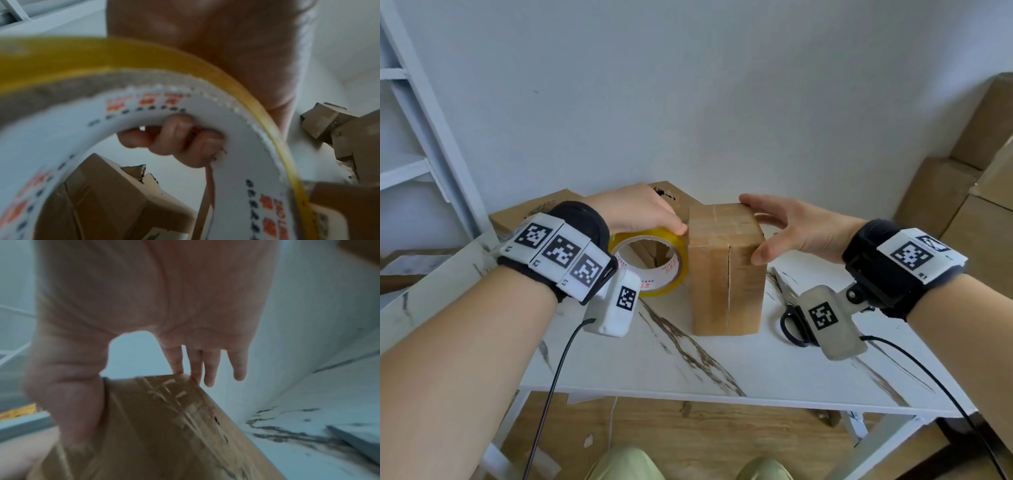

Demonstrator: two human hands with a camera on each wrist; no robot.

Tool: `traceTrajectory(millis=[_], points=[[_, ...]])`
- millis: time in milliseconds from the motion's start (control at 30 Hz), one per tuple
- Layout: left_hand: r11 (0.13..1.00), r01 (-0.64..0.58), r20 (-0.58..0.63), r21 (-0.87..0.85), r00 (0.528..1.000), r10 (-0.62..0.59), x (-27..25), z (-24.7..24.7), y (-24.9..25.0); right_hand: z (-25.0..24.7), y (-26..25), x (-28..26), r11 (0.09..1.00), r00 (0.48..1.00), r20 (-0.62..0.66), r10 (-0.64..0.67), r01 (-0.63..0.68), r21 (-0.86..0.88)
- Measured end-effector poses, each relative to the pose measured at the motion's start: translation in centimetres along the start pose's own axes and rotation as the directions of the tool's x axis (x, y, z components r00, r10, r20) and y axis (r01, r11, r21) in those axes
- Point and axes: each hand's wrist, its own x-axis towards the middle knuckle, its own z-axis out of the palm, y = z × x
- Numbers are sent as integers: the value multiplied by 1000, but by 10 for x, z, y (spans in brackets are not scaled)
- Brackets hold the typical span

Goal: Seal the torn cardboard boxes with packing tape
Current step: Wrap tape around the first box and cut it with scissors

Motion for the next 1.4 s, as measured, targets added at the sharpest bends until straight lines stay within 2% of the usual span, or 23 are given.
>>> traceTrajectory(millis=[133, 300, 367, 433, 467, 567, 667, 800, 900, 1100, 1267, 1400], points=[[1000, -7, -1, 24, 1000, 7, -1, 2, 6, 1, -26, -6, 932, 998, -34, -46, 31, -361], [995, -47, -40, 85, 998, 51, -2, 6, 15, 29, -67, 8, 846, 994, 9, -109, 98, -525], [996, -36, -40, 77, 998, 39, -1, 6, 10, 44, -64, 19, 774, 995, 41, -91, 97, -625], [999, -6, -45, 38, 999, 8, 1, 4, 0, 50, -54, 25, 684, 998, 11, -68, 54, -728], [1000, 5, -48, 4, 999, -5, 2, 2, -6, 49, -50, 25, 673, 998, -14, -65, 34, -739], [985, 18, 2, -172, 1000, -18, 1, -3, -20, 39, -45, 20, 735, 997, -22, -70, 37, -677], [955, 8, 59, -297, 998, 10, -1, -5, -28, 35, -49, 20, 750, 1000, 23, -16, 27, -660], [961, -6, 47, -277, 999, 20, 1, -2, -28, 40, -62, 28, 685, 998, 38, 57, -11, -728], [971, -6, 39, -239, 999, 16, 0, -4, -28, 50, -64, 33, 653, 1000, 25, 7, 15, -757], [961, -15, 25, -275, 999, 23, -2, -12, -27, 40, -56, 21, 835, 998, -23, -66, 42, -549], [953, -7, 67, -302, 997, 28, -5, -14, -30, 38, -53, 24, 878, 994, -56, -94, 56, -475], [937, 1, -1, -348, 1000, -2, -4, -22, -44, 24, -45, 23, 929, 994, -78, -82, 48, -368]])
